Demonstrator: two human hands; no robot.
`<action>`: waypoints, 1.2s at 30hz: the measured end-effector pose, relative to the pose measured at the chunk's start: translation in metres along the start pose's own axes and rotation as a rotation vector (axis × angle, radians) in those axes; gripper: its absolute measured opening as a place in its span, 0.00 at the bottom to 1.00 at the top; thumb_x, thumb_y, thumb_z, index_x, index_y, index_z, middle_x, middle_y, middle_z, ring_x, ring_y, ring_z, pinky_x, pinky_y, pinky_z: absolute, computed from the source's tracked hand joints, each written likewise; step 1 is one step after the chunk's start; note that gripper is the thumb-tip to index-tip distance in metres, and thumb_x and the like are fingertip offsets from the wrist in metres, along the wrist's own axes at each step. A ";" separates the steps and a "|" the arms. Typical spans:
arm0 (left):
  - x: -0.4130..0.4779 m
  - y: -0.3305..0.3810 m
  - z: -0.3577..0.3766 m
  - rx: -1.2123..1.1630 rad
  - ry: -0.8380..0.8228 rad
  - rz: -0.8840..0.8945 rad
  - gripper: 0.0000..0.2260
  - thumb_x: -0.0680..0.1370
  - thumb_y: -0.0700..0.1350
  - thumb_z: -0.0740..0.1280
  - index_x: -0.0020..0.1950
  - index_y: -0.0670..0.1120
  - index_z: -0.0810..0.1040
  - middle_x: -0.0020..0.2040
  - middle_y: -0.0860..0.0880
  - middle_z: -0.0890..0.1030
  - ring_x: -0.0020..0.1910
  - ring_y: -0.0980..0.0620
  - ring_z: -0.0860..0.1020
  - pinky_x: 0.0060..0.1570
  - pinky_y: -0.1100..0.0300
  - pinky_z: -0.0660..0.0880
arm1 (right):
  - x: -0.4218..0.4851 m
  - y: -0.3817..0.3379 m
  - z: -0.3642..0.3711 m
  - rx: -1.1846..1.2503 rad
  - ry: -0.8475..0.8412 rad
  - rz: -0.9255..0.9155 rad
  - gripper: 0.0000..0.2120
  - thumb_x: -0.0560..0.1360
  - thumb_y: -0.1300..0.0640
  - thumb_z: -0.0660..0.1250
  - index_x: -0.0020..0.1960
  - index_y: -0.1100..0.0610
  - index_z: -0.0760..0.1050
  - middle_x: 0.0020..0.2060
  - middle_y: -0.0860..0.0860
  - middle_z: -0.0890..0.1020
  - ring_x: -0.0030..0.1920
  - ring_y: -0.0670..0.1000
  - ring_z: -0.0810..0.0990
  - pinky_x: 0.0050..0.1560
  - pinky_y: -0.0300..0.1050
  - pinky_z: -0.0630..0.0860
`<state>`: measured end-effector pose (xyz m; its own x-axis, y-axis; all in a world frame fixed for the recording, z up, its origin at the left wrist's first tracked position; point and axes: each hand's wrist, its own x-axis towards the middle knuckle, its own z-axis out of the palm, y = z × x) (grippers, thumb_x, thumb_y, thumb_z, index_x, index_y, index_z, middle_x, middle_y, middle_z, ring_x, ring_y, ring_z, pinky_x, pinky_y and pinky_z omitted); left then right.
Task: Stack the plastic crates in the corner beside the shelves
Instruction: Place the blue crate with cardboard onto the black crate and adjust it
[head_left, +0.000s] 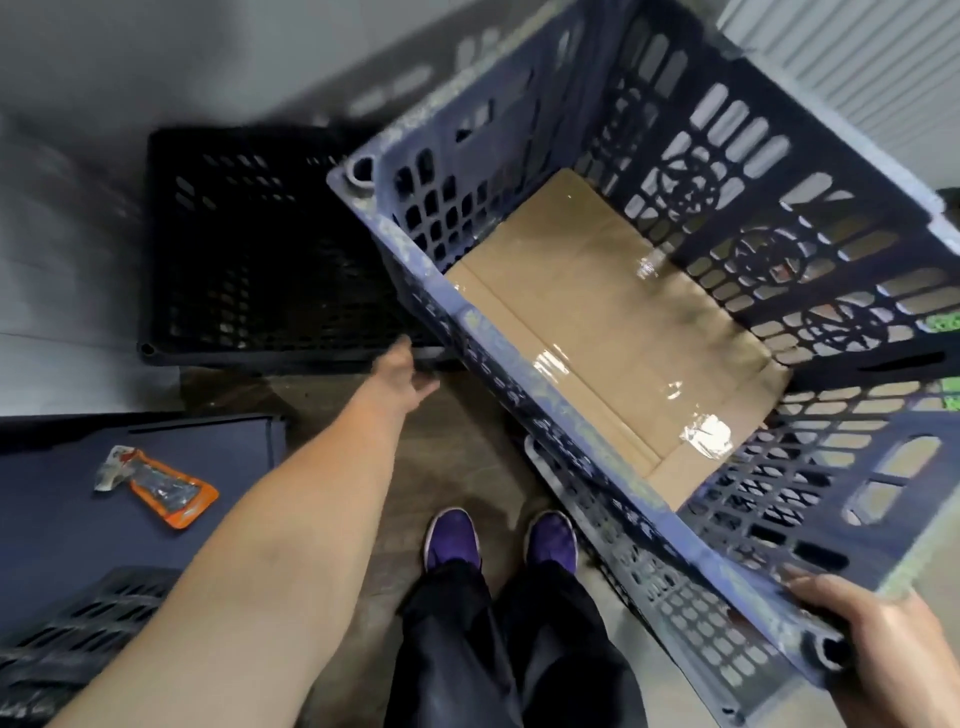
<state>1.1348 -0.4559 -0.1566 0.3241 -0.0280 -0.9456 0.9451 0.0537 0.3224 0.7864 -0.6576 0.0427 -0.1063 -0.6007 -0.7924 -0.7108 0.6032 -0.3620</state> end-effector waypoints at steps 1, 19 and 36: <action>0.004 0.000 0.004 -0.029 -0.014 -0.009 0.20 0.85 0.50 0.57 0.75 0.45 0.65 0.72 0.40 0.71 0.69 0.40 0.72 0.66 0.45 0.70 | -0.005 -0.001 0.003 0.051 0.001 -0.006 0.06 0.72 0.69 0.68 0.48 0.66 0.79 0.37 0.58 0.82 0.33 0.56 0.76 0.31 0.48 0.71; -0.038 -0.020 0.033 0.101 -0.002 -0.005 0.14 0.85 0.48 0.57 0.68 0.47 0.73 0.68 0.44 0.75 0.67 0.44 0.75 0.57 0.53 0.77 | -0.029 -0.013 0.008 0.120 -0.019 -0.084 0.18 0.69 0.72 0.60 0.36 0.52 0.57 0.19 0.43 0.62 0.17 0.45 0.61 0.21 0.37 0.59; -0.099 -0.048 0.036 0.311 -0.100 0.013 0.18 0.84 0.52 0.56 0.73 0.48 0.71 0.66 0.43 0.77 0.62 0.42 0.76 0.66 0.46 0.72 | -0.045 -0.019 -0.001 -0.268 0.181 -0.273 0.42 0.77 0.45 0.67 0.82 0.45 0.46 0.75 0.52 0.70 0.71 0.60 0.71 0.70 0.59 0.68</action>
<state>1.0585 -0.4913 -0.0765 0.3242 -0.1277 -0.9373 0.9032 -0.2528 0.3469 0.8037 -0.6424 0.0856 0.0075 -0.8161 -0.5779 -0.8828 0.2661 -0.3872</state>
